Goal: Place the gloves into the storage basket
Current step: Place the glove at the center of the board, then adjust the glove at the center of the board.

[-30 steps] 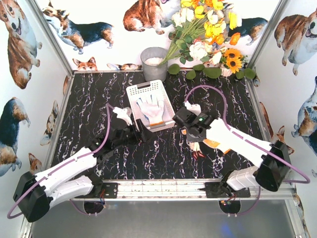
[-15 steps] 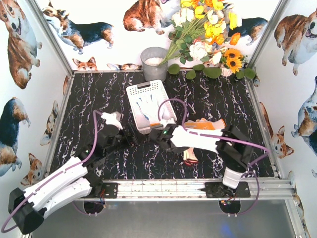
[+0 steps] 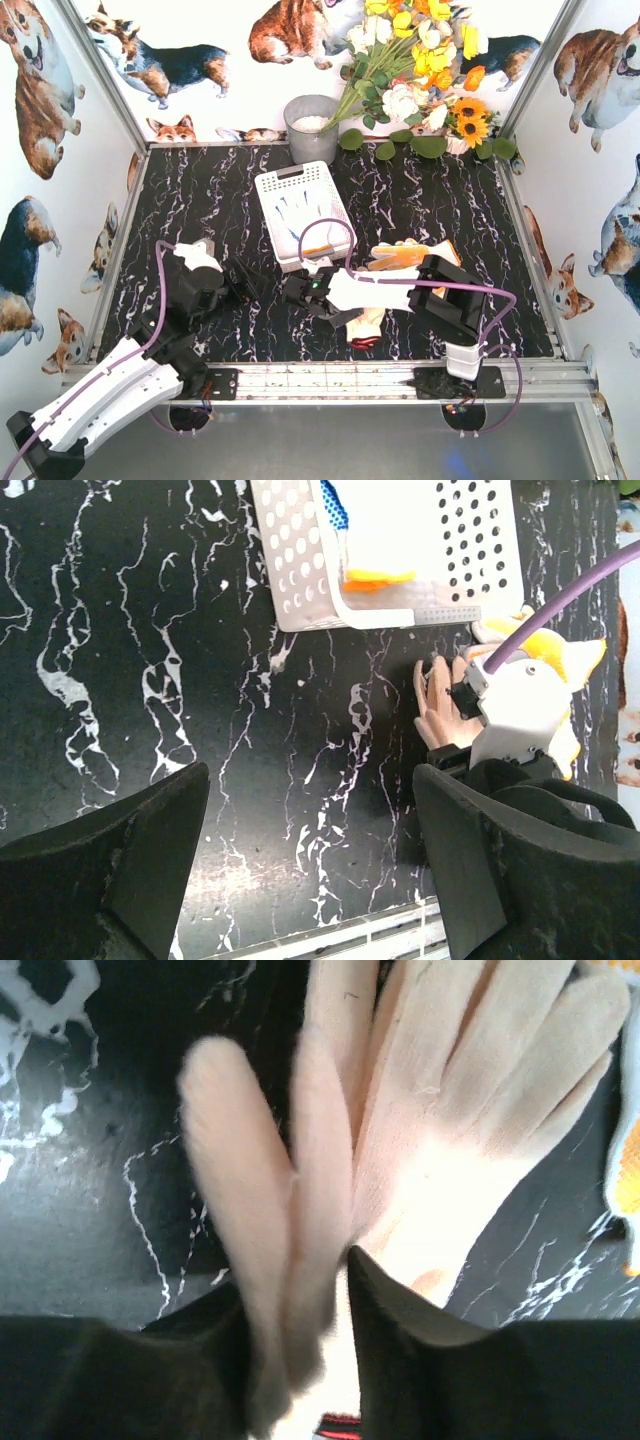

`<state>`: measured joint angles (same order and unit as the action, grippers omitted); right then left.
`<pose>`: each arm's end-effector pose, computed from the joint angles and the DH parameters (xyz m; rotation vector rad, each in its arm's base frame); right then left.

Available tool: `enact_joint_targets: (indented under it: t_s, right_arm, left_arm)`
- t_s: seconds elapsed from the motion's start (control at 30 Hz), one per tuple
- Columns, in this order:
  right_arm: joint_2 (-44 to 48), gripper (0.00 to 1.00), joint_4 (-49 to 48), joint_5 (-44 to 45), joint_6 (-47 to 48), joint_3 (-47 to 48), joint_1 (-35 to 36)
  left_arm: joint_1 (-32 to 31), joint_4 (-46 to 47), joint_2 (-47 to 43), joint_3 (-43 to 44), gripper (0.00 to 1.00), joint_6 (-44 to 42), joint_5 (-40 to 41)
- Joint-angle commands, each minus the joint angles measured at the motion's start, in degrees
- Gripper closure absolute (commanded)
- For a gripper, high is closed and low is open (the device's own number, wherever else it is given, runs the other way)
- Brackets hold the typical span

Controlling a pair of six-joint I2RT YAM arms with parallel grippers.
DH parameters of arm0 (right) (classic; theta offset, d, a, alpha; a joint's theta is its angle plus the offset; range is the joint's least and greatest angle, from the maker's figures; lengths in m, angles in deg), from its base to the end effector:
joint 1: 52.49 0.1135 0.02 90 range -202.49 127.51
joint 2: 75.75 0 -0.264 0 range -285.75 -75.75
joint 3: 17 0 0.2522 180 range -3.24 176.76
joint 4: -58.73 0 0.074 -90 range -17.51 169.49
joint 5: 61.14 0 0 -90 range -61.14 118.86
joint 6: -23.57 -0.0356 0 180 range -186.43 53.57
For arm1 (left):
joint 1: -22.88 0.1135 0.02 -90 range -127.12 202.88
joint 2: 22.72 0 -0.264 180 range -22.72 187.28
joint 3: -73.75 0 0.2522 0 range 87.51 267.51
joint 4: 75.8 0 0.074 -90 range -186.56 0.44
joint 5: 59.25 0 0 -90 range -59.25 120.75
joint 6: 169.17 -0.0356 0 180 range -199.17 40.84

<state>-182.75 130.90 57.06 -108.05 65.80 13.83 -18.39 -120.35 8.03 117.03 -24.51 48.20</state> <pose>0.1421 0.2822 0.1579 -0.6278 2.6869 -0.5318 0.1054 -0.0783 0.2460 -0.4358 2.1315 -0.6693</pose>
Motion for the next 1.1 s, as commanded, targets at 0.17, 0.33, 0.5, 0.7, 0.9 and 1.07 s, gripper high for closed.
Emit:
enact_joint_targets:
  t_s: [0.17, 0.33, 0.5, 0.7, 0.9, 1.07]
  right_arm:
    - [8.42, 0.39, -8.09, -9.03, 1.40, 0.26, 1.31]
    - [17.74, 0.37, -6.93, -10.35, 1.95, -1.76, 1.15]
    - [25.89, 0.37, -6.12, -13.17, -0.59, -6.80, -2.45]
    - [36.60, 0.41, -11.10, -22.13, -3.60, -17.22, -13.86]
    - [45.14, 0.41, -15.46, -27.59, -5.16, -24.80, -24.13]
    - [48.37, 0.42, -20.67, -34.61, -6.04, -31.49, -33.24]
  left_arm:
    - [0.26, -3.58, -0.92, 0.82, 0.22, -1.73, 1.86]
    - [0.22, 1.39, 4.65, 1.05, 0.25, -4.74, -3.56]
    - [-2.19, 13.90, 13.77, 0.54, 0.32, -3.55, -9.96]
    - [-11.80, 23.66, 24.62, 3.33, 0.35, -0.04, -6.53]
    - [-17.58, 33.57, 35.99, 4.65, 0.40, 5.70, -4.90]
    - [-18.13, 39.59, 43.54, 6.55, 0.44, 8.60, -4.62]
